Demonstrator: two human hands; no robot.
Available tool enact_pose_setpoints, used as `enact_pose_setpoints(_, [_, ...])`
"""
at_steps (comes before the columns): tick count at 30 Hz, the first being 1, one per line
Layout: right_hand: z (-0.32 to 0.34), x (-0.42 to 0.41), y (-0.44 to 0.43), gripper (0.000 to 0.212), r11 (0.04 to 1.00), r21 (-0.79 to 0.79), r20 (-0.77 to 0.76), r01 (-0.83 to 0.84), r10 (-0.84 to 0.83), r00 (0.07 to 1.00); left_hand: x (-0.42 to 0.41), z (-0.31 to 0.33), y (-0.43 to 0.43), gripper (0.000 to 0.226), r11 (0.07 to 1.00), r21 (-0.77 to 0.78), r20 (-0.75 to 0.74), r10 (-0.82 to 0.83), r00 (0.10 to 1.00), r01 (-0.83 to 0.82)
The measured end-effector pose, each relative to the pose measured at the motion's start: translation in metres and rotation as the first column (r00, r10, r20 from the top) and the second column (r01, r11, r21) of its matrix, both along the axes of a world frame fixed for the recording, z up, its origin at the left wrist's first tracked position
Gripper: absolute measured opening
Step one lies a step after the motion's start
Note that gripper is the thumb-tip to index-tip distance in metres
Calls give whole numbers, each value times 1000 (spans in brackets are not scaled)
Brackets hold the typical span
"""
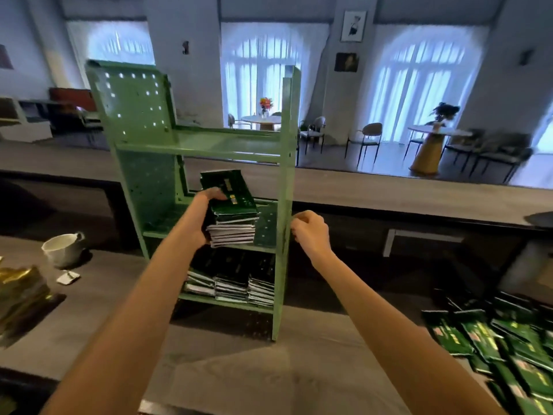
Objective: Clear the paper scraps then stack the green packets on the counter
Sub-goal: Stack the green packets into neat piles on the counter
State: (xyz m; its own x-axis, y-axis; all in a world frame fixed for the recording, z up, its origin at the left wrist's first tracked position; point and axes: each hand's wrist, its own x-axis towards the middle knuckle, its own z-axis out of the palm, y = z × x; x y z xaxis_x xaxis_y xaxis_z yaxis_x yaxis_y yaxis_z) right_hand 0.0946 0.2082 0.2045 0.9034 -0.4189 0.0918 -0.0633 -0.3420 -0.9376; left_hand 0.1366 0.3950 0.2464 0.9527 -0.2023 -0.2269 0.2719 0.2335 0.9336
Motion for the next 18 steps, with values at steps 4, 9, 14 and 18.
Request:
enact_pose_setpoints(4, [0,10,3,28,998,-67,-27,14,-16,1000,33,0,-12,16,988,37,-70,-144,987,147])
enact_pose_setpoints(9, [-9,18,7,29,998,-48,-50,44,-46,998,58,-14,-18,22,954,83,-69,-283,957,288])
enact_pose_setpoints(14, [-13,24,10,29,997,20,-67,78,-76,995,65,-16,-27,16,939,168,-70,-294,953,302])
enact_pose_setpoints(18, [-13,25,10,30,996,11,-80,84,-83,993,58,-13,-40,18,918,178,-54,-350,935,354])
